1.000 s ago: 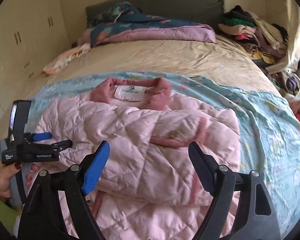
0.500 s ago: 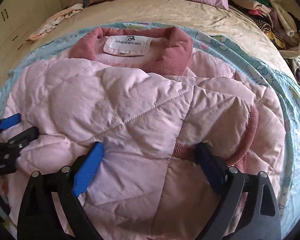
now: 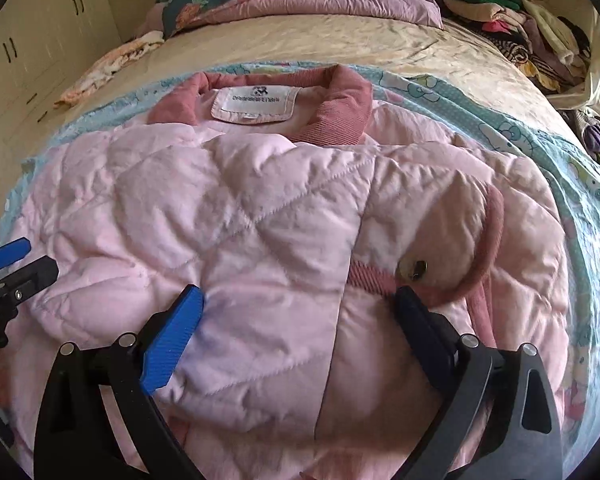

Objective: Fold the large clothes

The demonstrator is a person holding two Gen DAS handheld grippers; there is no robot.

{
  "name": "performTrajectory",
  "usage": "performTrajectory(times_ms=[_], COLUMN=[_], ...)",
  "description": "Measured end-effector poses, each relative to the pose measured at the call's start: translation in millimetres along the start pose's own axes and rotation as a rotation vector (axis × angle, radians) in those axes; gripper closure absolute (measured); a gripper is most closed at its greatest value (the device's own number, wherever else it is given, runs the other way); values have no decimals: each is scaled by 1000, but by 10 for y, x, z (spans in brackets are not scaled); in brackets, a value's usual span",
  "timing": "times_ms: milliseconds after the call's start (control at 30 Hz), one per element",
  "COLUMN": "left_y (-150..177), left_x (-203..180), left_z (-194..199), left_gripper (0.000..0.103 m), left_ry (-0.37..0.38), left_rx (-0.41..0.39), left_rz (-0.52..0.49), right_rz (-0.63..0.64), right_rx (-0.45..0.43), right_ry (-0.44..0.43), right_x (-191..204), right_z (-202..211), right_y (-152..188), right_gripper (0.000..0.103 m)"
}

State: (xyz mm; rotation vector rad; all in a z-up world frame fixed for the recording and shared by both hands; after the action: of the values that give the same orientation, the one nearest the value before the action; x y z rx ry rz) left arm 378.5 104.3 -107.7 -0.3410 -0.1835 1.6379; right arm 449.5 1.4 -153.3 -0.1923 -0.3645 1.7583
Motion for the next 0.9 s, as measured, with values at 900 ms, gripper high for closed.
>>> performTrajectory(times_ms=[900], left_y=[420], left_x=[-24], left_z=[848], left_gripper=[8], left_ry=[60], left_rx=[-100], left_rz=[37], right_rz=[-17], right_rx=[-202], right_ry=[-69], right_x=[91], right_z=[1339], right_y=[584], right_gripper=[4])
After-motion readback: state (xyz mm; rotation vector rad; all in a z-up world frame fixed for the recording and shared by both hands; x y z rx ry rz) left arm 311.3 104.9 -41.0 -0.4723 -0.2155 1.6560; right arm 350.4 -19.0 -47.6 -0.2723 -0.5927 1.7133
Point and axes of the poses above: each gripper's, at about its wrist camera, not at the fingertips, and z roughly against the way its jaws point, x to its left, y to its underside, the point moved 6 cm from there along -z, roughly the way its jaws point, and after that the axes turned 14 degrees about x, right-handed, at the moved point
